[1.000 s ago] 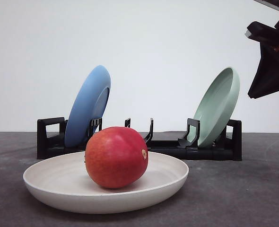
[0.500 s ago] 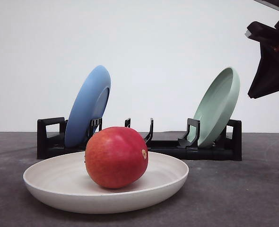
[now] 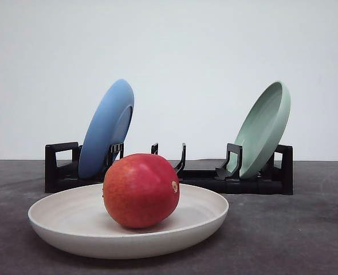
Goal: Place pomegranate in white plate
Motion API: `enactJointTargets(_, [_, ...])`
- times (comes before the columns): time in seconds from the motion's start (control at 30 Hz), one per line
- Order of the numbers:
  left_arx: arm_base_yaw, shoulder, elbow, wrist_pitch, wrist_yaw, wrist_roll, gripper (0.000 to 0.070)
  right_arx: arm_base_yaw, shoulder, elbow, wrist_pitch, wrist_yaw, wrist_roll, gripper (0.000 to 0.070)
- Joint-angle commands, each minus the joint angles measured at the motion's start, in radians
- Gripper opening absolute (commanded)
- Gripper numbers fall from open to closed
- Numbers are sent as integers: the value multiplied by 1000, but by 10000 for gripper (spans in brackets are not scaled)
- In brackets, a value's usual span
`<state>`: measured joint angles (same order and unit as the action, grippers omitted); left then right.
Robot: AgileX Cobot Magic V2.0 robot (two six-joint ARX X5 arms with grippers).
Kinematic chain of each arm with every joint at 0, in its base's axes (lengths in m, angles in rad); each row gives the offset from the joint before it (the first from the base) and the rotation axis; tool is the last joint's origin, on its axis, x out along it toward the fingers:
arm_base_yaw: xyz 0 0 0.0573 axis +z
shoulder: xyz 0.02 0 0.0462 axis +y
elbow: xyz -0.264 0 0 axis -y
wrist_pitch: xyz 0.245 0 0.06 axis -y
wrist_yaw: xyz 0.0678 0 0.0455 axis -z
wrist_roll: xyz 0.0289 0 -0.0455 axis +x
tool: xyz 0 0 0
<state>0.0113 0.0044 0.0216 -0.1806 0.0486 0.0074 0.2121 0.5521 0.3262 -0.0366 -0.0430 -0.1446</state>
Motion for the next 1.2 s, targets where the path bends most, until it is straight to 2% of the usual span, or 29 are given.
enactJointTargets(0.0, [2, -1, -10, -5, -1, 3, 25, -19, -75, -59, 47, 7, -11, 24])
enactJointTargets(0.23, [2, -1, -10, -5, -1, 3, 25, -100, -364, -235, 73, 97, 31, 24])
enactJointTargets(0.47, [2, -1, -10, -5, -1, 3, 25, -155, -534, -309, 74, 100, 66, 24])
enactJointTargets(0.77, [2, -1, -10, -5, -1, 3, 25, -203, -548, -316, 59, 96, 114, 24])
enactJointTargets(1.17, [2, -1, -10, -5, -1, 3, 25, -206, -548, -316, 59, 97, 114, 24])
